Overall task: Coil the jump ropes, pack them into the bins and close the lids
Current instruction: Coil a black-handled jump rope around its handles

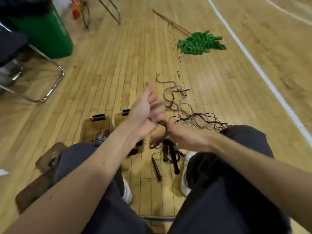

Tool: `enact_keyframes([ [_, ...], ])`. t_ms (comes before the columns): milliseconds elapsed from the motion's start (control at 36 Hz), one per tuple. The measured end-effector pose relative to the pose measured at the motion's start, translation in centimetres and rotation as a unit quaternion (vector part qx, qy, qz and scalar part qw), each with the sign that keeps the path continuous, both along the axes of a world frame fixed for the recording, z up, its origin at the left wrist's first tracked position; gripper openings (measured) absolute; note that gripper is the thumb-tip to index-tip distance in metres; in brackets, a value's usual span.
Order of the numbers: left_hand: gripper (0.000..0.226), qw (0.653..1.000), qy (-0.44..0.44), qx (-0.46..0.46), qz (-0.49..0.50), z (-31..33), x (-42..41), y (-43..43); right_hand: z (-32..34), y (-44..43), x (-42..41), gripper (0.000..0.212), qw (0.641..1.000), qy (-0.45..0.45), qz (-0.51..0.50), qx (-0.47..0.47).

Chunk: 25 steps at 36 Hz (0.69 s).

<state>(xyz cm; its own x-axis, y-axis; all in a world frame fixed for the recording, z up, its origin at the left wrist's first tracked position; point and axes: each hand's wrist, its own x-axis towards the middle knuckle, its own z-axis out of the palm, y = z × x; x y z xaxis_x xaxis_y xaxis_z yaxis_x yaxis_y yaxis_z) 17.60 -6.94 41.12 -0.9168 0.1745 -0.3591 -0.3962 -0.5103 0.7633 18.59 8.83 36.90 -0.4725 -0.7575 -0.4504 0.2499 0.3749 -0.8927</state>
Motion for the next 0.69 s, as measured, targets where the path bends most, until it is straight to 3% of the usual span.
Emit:
enact_keyframes([
  [56, 0.036, 0.996, -0.036, 0.062, 0.055, 0.5, -1.3, -0.2, -0.7, 0.0, 1.7, 0.092, 0.997, 0.043, 0.045, 0.038],
  [83, 0.040, 0.993, -0.050, 0.073, 0.081, 0.6, -2.0, -0.3, -0.7, -0.1, 2.2, 0.074, 0.996, 0.074, 0.041, 0.042],
  [139, 0.038, 0.987, -0.063, 0.083, 0.121, 0.6, -3.0, -0.4, -0.8, -0.5, 2.6, 0.040, 0.994, 0.104, -0.007, 0.025],
  [167, 0.042, 0.985, -0.065, 0.083, 0.133, 0.5, -3.4, -0.4, -0.8, -0.8, 2.7, 0.033, 0.994, 0.100, -0.042, 0.014],
  [250, 0.054, 0.991, -0.056, 0.041, 0.110, -0.3, -3.4, -0.2, -0.3, -1.6, 2.4, 0.040, 0.988, 0.061, -0.136, -0.045],
  [389, 0.095, 0.993, -0.055, -0.082, -0.068, -3.5, -0.5, 0.2, 1.6, -1.7, 0.0, 0.036, 0.959, 0.016, -0.254, -0.124],
  [500, 0.091, 0.980, -0.092, -0.076, -0.160, -5.5, 2.5, 1.2, 1.5, -1.7, -1.5, 0.038, 0.937, 0.015, -0.324, -0.133],
  [611, 0.061, 0.965, -0.056, -0.090, -0.240, -4.6, 4.1, 2.5, 0.0, -1.9, -2.4, 0.042, 0.907, 0.177, -0.381, -0.039],
  [694, 0.067, 0.964, -0.042, -0.115, -0.235, -4.7, 4.5, 3.3, -0.7, -2.0, -3.0, 0.043, 0.896, 0.213, -0.389, -0.023],
])
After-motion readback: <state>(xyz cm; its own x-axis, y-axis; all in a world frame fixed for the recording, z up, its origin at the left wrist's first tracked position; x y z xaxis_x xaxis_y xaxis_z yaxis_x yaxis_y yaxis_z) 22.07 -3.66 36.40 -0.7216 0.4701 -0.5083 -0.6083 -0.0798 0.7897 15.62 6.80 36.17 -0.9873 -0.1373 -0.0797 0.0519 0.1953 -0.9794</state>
